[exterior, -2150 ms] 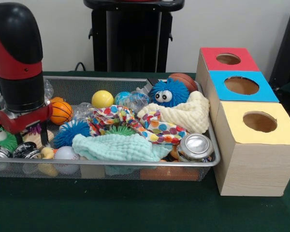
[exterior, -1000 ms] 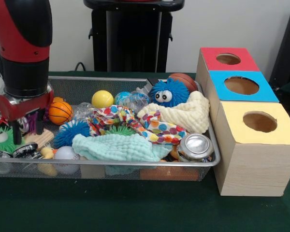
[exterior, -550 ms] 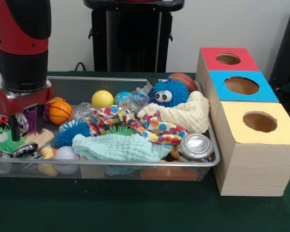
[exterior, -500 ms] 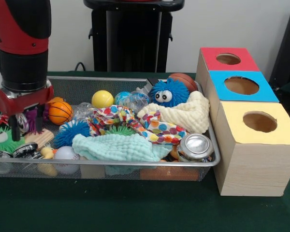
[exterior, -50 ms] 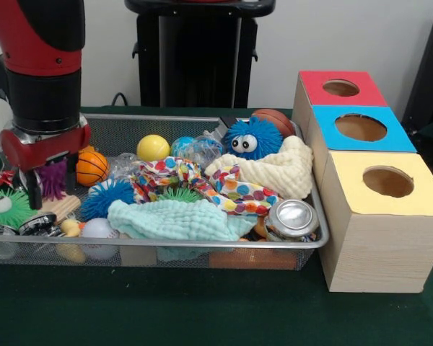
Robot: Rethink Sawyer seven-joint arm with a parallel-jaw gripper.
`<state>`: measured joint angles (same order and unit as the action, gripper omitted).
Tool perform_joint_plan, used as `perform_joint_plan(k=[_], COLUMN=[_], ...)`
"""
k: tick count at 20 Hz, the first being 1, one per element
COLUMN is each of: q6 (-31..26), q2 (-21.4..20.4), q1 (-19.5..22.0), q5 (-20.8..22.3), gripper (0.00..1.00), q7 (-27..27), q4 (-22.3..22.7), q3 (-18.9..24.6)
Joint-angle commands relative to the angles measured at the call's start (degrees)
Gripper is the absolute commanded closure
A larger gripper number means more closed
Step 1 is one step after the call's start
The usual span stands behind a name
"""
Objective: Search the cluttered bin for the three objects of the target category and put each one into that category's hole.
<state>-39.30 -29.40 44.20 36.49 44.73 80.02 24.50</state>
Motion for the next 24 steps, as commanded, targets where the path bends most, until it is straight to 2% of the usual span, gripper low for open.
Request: perform_joint_plan(k=[1, 10, 24], q6=[-2.28, -0.38, 2.63], q2=[1.55, 4.8, 9.93], q1=[-0.9, -1.12, 1.26], q5=[-1.86, -1.18, 0.55], gripper=[0.0, 0.0, 0.0], q7=[2.34, 1.32, -2.24], q4=[3.78, 1.03, -1.54], q3=[1.67, 1.29, 2.54])
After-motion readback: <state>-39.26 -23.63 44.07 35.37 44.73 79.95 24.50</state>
